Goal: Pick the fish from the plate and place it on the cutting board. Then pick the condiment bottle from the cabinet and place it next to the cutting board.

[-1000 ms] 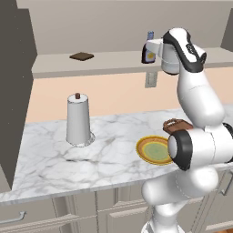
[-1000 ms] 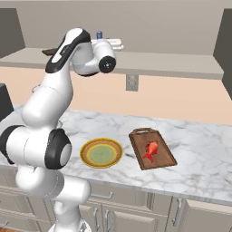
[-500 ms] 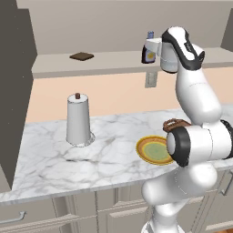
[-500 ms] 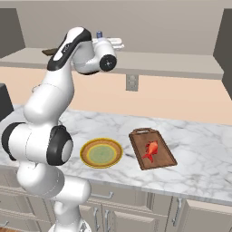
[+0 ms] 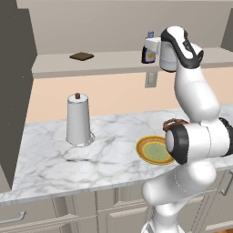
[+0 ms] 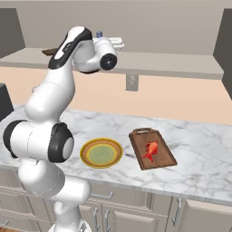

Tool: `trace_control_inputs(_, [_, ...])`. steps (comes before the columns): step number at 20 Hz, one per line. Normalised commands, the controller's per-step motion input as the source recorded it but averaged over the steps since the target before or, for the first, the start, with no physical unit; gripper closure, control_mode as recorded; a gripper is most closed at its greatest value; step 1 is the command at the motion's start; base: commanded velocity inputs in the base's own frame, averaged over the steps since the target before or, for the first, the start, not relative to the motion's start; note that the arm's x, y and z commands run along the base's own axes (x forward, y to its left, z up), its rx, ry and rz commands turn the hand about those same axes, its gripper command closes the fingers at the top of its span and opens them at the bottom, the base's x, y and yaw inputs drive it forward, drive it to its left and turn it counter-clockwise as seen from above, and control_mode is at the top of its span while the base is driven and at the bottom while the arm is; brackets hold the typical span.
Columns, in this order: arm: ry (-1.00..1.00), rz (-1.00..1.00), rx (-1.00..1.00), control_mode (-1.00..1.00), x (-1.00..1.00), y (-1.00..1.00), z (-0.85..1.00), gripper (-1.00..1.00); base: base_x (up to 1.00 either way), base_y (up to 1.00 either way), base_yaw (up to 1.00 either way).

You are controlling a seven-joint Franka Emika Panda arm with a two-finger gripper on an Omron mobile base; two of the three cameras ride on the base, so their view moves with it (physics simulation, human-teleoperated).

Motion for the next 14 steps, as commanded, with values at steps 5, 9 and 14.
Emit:
trace_control_inputs(5, [0.00,0.00,0.00,-1.00,0.07,0.00,0.00,-1.00,0.00,0.00,0.00])
trace_control_inputs(9, [0.00,0.00,0.00,-1.00,0.08,0.00,0.00,-1.00,0.00,0.00,0.00])
trace_control_inputs(14, [0.00,0.00,0.00,-1.00,0.08,0.00,0.00,-1.00,0.00,0.00,0.00])
